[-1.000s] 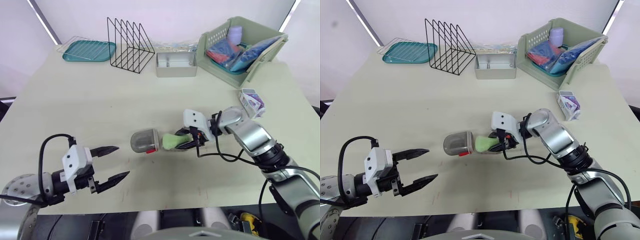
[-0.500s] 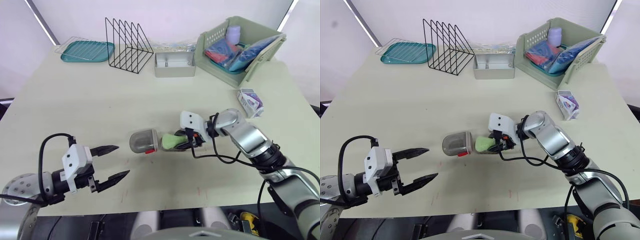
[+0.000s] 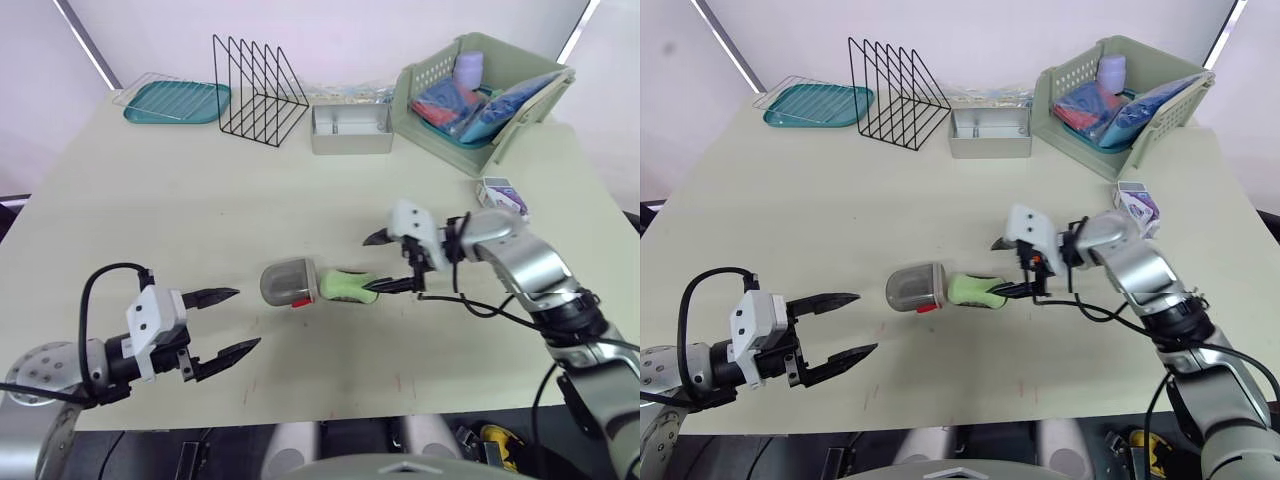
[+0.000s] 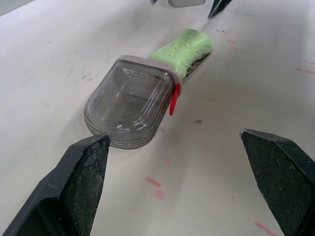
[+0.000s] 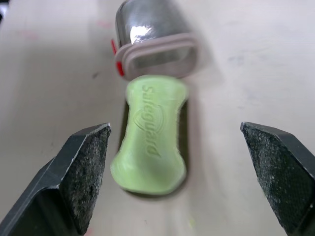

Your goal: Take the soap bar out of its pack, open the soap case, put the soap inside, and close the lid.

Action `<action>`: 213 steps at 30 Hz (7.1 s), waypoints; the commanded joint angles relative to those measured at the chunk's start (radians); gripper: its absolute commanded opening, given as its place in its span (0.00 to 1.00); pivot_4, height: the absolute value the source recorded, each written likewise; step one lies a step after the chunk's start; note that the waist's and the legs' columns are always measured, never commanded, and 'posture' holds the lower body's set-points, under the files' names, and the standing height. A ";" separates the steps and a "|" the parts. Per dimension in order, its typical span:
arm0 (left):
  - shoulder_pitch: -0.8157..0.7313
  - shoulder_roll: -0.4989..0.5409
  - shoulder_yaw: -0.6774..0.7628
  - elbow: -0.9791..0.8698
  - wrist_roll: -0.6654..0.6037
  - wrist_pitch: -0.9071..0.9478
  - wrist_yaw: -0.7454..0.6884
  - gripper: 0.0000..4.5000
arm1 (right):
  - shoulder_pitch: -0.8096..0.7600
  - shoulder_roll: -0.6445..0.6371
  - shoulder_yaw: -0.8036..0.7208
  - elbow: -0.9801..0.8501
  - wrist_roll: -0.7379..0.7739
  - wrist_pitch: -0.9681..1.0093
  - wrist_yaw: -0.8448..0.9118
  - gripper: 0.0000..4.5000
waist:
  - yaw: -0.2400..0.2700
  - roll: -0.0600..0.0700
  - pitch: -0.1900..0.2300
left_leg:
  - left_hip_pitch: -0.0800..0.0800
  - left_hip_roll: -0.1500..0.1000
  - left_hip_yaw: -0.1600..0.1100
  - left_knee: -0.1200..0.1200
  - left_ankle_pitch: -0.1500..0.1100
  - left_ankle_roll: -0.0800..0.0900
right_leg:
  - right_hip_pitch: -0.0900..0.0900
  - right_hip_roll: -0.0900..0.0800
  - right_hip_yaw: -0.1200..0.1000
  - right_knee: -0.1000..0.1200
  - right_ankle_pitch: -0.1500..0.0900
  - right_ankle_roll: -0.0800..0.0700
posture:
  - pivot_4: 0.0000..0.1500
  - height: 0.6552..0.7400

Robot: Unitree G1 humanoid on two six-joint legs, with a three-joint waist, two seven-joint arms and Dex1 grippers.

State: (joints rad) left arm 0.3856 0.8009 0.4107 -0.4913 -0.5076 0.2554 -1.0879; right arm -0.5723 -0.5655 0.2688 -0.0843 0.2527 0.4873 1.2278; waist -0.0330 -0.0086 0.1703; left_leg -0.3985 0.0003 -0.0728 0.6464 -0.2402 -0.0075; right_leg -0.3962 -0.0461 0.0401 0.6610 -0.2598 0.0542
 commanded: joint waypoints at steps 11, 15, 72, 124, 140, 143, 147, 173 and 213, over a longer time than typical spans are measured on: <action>-0.139 0.068 -0.059 0.081 0.040 -0.025 -0.025 1.00 | 0.495 0.070 -0.358 0.089 0.288 -0.580 0.234 0.98 | -0.006 0.000 0.000 | 0.002 0.002 0.003 -0.001 0.000 0.000 | 0.000 0.002 0.002 0.001 0.000 0.000 | 1.00 1.00; -0.193 0.075 -0.102 0.110 0.067 -0.034 -0.026 1.00 | 0.534 0.086 -0.353 0.148 0.290 -0.716 0.311 0.98 | -0.005 0.000 0.000 | 0.002 0.002 0.004 0.000 0.000 0.000 | 0.000 0.003 0.003 0.001 0.000 0.000 | 1.00 1.00; -0.779 0.036 -0.556 0.586 0.341 -0.103 -0.177 1.00 | 0.504 0.076 -0.287 0.229 0.250 -0.852 0.247 0.98 | -0.002 0.000 0.000 | 0.003 0.001 0.005 0.002 0.000 0.000 | 0.000 0.007 0.006 0.003 0.000 0.000 | 1.00 1.00; -0.737 0.042 -0.524 0.487 0.317 -0.065 -0.170 0.77 | 0.093 0.106 0.131 -0.121 -0.099 0.059 -0.242 1.00 | -0.006 0.000 0.000 | -0.001 0.001 0.002 0.003 0.000 0.000 | -0.002 0.008 0.004 0.004 0.000 0.000 | 1.00 1.00; -0.716 0.078 -0.529 0.514 0.343 -0.105 -0.190 0.77 | 0.090 0.168 0.170 -0.044 -0.142 0.075 -0.307 1.00 | -0.007 0.000 0.000 | -0.001 0.001 0.002 0.003 0.000 0.000 | -0.002 0.008 0.004 0.004 0.000 0.000 | 1.00 1.00; -0.717 0.074 -0.526 0.510 0.343 -0.104 -0.186 0.77 | 0.088 0.158 0.179 -0.034 -0.154 0.066 -0.301 0.88 | -0.007 0.000 0.000 | -0.001 0.001 0.002 0.003 0.000 0.000 | -0.002 0.008 0.004 0.004 0.000 0.000 | 1.00 1.00; -0.714 0.077 -0.523 0.508 0.345 -0.106 -0.182 0.77 | 0.095 0.148 0.183 -0.035 -0.152 0.064 -0.283 0.56 | -0.008 0.000 0.000 | -0.001 0.001 0.001 0.003 0.000 0.000 | -0.002 0.009 0.004 0.004 0.000 0.000 | 1.00 1.00; -0.775 -0.041 -0.626 0.494 0.363 -0.121 -0.182 0.77 | 0.015 0.017 0.141 -0.064 -0.112 0.012 -0.118 0.55 | -0.006 0.000 0.000 | -0.001 0.001 0.001 0.003 0.000 0.000 | -0.002 0.009 0.004 0.003 0.000 0.000 | 1.00 1.00; -0.867 -0.262 -0.713 0.545 0.429 -0.140 -0.083 0.77 | -0.008 -0.200 0.081 -0.153 -0.094 0.189 -0.068 1.00 | -0.002 -0.001 0.000 | -0.002 0.001 0.000 0.004 0.000 0.000 | -0.002 0.008 0.003 0.003 0.000 0.000 | 1.00 1.00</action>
State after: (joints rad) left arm -0.4684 0.5386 -0.3062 0.0625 -0.0766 0.1381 -1.1730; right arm -0.5764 -0.7559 0.3897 -0.2140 0.1374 0.6783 1.1501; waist -0.0351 -0.0091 0.1706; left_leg -0.4004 0.0010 -0.0723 0.6501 -0.2401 -0.0074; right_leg -0.3980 -0.0380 0.0433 0.6641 -0.2595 0.0543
